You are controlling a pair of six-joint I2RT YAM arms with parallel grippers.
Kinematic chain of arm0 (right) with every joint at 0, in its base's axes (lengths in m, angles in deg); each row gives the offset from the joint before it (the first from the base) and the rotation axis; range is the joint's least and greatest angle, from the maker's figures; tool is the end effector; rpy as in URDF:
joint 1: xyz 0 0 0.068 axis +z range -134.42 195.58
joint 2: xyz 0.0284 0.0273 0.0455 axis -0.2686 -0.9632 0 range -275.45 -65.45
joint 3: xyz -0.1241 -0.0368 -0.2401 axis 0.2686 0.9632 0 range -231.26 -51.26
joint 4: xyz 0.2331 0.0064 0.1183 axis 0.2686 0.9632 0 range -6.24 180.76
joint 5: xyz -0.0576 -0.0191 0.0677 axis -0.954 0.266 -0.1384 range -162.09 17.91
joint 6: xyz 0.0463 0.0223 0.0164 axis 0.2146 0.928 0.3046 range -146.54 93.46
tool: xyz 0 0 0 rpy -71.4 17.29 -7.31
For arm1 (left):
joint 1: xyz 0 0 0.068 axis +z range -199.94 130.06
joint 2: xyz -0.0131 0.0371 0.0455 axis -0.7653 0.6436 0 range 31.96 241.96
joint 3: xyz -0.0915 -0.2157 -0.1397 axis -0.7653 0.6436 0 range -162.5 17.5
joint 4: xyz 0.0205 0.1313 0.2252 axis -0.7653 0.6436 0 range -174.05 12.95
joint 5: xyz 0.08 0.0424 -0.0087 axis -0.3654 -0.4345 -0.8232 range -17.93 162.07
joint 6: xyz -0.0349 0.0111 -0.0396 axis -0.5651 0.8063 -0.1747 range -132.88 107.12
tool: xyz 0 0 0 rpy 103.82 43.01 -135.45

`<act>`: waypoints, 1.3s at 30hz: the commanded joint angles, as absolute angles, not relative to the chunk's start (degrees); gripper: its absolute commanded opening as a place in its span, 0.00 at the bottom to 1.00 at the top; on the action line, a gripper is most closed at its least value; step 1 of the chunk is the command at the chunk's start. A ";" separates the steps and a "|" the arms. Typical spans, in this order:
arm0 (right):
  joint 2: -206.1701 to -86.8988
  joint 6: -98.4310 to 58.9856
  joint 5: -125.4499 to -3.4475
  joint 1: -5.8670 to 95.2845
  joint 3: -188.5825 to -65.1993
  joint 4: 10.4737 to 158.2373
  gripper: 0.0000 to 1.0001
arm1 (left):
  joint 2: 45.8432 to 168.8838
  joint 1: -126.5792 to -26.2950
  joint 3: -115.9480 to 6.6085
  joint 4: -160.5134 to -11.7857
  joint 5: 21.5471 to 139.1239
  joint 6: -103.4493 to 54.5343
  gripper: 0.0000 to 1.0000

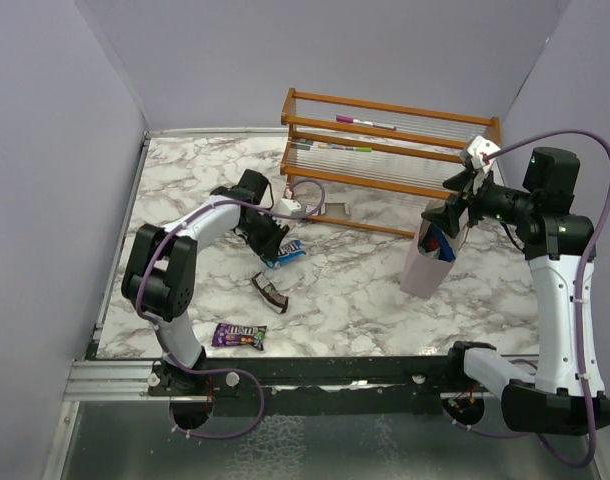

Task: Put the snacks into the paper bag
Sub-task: Pick up the snack from the center of the board, then place the snack in the paper bag.

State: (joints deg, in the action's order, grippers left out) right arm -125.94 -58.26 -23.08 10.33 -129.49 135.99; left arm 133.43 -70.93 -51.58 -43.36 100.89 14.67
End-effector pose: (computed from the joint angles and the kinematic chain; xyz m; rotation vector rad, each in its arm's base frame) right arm 0.1870 0.0099 0.4200 -0.8935 1.7746 0.5128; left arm 0.3132 -0.1386 0.1909 1.2228 2.4571 -0.6801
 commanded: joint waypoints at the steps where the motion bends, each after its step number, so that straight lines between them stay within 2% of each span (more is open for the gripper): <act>1: -126.36 -54.26 -16.80 10.31 -128.89 134.12 0.79 | 130.52 -70.90 -54.92 -40.61 104.60 16.20 0.13; 11: -128.68 -49.73 -10.64 12.55 -130.22 129.52 0.74 | 124.97 -72.13 -61.75 -38.43 110.21 17.71 0.06; 25: -135.59 -42.85 -12.72 28.72 -128.91 117.91 0.73 | 119.59 -82.27 -71.26 -42.54 115.31 15.83 0.03; 29: -136.95 -39.01 -11.55 29.64 -126.45 113.50 0.73 | 118.30 -84.56 -71.51 -46.01 115.22 15.02 0.02; 32: -136.51 -34.07 -14.12 29.64 -123.64 109.65 0.72 | 117.11 -85.21 -70.55 -49.65 114.79 13.51 0.02; 37: -132.62 -24.60 -25.17 29.58 -117.52 102.35 0.73 | 115.17 -85.75 -68.06 -56.02 112.40 10.97 0.01; 39: -132.41 -22.40 -24.32 29.56 -116.87 101.66 0.73 | 115.02 -85.91 -67.74 -57.45 111.92 10.35 0.01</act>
State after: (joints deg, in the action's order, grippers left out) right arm -135.01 -30.99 -18.99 29.41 -118.48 108.91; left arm 117.28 -85.33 -68.89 -50.83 112.70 12.79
